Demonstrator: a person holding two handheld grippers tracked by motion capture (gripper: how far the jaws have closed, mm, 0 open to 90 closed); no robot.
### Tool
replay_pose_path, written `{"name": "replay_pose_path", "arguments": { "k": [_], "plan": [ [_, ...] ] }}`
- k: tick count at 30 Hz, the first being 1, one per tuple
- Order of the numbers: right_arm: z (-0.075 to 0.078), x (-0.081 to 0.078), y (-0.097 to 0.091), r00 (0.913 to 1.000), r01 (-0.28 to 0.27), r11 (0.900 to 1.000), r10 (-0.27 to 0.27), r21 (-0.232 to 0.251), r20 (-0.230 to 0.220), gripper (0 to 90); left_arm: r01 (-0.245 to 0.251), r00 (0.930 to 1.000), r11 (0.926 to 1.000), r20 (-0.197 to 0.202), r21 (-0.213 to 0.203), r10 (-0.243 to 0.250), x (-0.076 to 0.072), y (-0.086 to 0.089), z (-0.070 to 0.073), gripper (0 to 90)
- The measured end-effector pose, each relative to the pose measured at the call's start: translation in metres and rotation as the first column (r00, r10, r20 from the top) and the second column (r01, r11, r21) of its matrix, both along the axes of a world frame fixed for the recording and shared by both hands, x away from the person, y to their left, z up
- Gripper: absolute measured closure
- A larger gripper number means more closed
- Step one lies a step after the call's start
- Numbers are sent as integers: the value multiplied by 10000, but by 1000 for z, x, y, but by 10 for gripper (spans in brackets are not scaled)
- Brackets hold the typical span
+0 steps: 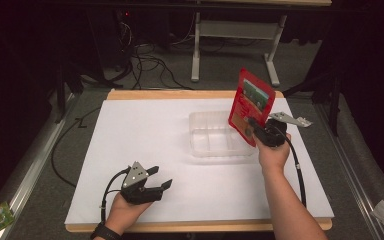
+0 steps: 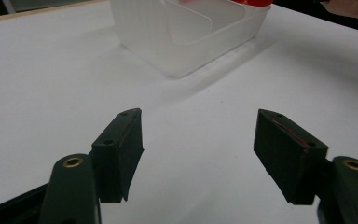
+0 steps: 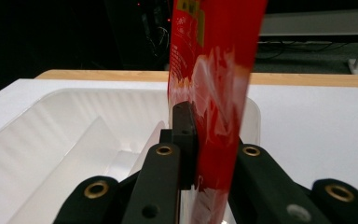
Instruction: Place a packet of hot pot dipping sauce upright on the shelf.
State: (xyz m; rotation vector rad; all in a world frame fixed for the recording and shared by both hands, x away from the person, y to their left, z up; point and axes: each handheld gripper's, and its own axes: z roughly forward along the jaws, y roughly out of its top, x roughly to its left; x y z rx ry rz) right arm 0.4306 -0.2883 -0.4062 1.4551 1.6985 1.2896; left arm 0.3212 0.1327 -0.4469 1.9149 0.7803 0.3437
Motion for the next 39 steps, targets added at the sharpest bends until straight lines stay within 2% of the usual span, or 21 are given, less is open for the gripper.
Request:
{"name": "replay_pose_path", "arguments": {
  "k": [17,23,31,39],
  "plan": [
    [-14,0,2,9999,-35,9998,32,-176,-131,848,35,10000,10000,-5,37,-35,0,0,0,332],
    [-17,-3,1,9994,-54,9997,46,-235,-336,842,45,10000,10000,-12,64,-45,0,-1,0,331],
    [-26,-4,2,9985,-196,9982,166,-570,-521,841,74,10000,9999,-12,89,-74,1,-1,0,331],
    [-27,-4,1,9984,-166,9986,138,-508,-549,837,75,10000,9999,-39,77,-75,1,-2,-1,330]
  ]
}}
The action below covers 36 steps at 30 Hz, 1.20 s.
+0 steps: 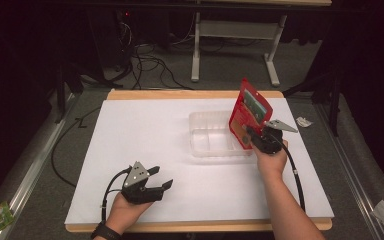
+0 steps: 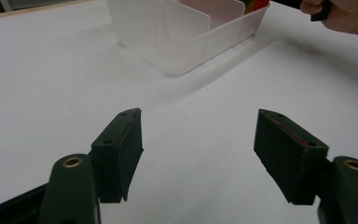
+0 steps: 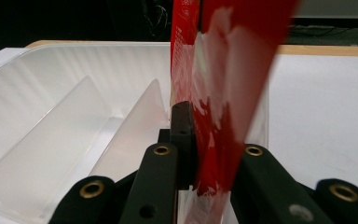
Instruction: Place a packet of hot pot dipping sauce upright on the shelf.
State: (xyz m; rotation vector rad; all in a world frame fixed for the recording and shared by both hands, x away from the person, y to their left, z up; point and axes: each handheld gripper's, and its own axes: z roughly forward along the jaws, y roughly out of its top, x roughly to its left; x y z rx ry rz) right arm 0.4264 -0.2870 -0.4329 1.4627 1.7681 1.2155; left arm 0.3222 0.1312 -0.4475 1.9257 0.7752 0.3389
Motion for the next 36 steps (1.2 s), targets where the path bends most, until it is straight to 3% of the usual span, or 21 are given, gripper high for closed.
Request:
{"name": "replay_pose_path", "arguments": {
  "k": [6,11,21,23,28,36],
  "plan": [
    [1,1,-2,10000,-59,10000,59,6,-57,816,-11,10000,10000,-5,-1,11,0,0,0,329],
    [5,1,-4,9997,-230,9997,230,69,-27,737,-18,10000,10000,-12,-15,18,0,0,0,329],
    [15,0,-8,9991,-427,9976,425,553,49,382,-36,10000,10000,3,-13,36,1,1,-1,329],
    [18,-3,-8,9994,-331,9989,329,327,64,289,-33,10000,10000,-11,-55,32,1,1,0,329],
    [23,-10,-8,9990,-447,9989,447,112,20,181,-32,10000,10000,-28,-84,31,2,0,0,327],
    [31,-33,-11,9966,-817,9967,817,19,124,151,10,10000,10000,45,-82,-10,0,-1,0,322]
  ]
}}
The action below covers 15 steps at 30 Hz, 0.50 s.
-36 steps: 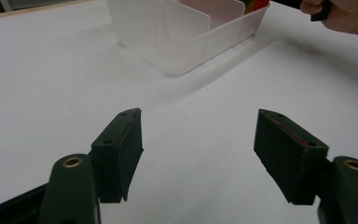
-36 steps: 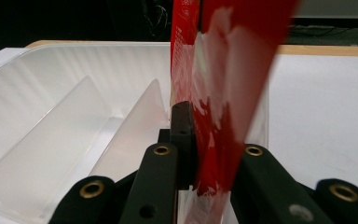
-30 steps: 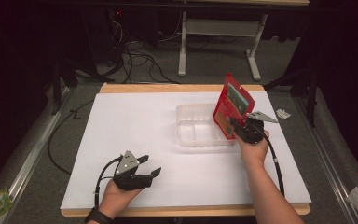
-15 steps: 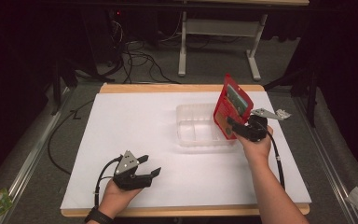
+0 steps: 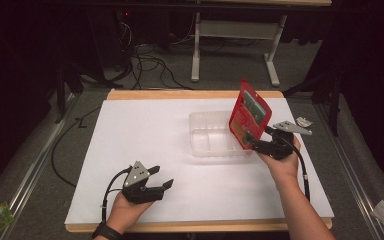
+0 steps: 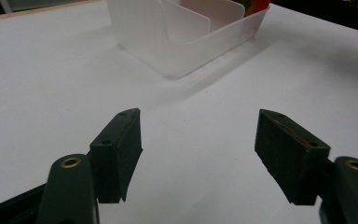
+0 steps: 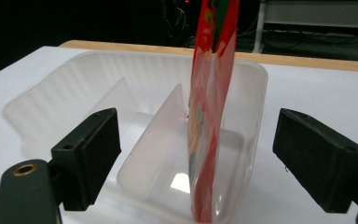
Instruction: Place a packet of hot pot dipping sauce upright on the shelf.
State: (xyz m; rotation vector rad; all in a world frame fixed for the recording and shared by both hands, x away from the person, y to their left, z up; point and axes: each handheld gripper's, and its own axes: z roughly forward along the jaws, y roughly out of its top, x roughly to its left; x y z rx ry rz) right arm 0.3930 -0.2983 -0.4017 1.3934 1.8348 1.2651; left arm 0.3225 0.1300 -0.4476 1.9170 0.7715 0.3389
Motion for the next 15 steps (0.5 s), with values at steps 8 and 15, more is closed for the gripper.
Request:
{"name": "replay_pose_path", "arguments": {
  "k": [8,15],
  "plan": [
    [6,-42,-17,9991,-316,9995,315,18,288,149,-35,10000,9999,-70,-134,34,0,2,0,318],
    [-6,-91,-40,9998,-138,9996,142,-263,148,139,-26,9999,9996,-129,-279,22,-2,1,1,316]
  ]
}}
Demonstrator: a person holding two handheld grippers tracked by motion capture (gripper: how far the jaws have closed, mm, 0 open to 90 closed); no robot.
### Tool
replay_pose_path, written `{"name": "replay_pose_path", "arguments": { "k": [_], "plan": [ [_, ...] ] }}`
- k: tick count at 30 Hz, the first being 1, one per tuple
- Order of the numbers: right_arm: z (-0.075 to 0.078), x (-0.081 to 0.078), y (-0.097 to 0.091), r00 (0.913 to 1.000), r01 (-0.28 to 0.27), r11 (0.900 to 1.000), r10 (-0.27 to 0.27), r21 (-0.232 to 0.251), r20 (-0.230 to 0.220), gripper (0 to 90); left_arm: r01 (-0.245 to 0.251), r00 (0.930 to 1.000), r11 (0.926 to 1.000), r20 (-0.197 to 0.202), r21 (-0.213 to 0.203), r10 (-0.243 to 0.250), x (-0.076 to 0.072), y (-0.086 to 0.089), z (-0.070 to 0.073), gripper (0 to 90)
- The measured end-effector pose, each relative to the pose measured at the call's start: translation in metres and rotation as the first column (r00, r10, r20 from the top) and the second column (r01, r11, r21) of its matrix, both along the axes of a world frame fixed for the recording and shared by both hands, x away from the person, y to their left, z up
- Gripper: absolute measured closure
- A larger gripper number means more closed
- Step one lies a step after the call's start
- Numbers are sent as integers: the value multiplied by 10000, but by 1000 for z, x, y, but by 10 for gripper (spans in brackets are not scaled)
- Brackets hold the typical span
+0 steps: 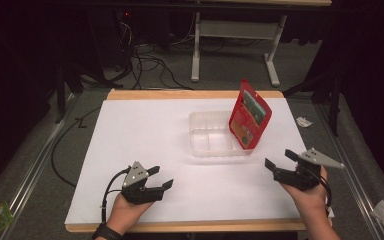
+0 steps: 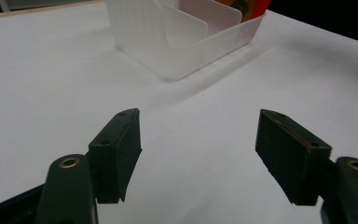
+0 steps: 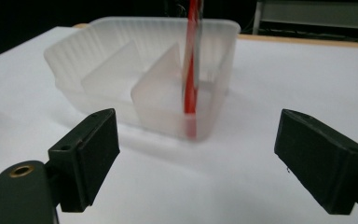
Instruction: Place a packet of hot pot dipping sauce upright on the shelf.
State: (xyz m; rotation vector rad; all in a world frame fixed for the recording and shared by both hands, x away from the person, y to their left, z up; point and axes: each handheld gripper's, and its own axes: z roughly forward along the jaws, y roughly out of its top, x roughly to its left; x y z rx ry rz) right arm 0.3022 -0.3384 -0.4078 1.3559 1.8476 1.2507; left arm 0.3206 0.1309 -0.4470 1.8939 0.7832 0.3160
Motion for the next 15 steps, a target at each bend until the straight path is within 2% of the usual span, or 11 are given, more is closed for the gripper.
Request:
{"name": "replay_pose_path", "arguments": {
  "k": [2,4,6,7,11,15],
  "plan": [
    [-8,-18,-7,9998,200,9998,-200,-12,37,151,57,10000,10000,-68,-11,-57,-1,-1,-1,315],
    [-24,-36,-13,9994,351,9994,-351,-37,67,201,48,9998,10000,-199,-45,-49,-1,-2,-2,313],
    [-28,-39,-13,9989,14,9997,-26,-257,-463,182,40,9993,9999,-374,-147,-45,0,-4,-4,312],
    [-27,-39,-12,9996,48,9990,-61,-435,-287,192,9,9989,9999,-468,-114,-14,0,-5,-6,312],
    [-25,-35,-7,9997,-191,9996,188,-230,-122,169,-47,9983,10000,-573,45,49,1,-13,-8,311],
    [-30,-35,-6,9989,-376,9987,365,-339,-310,161,-19,9990,9995,-449,322,34,-1,-18,-9,312]
  ]
}}
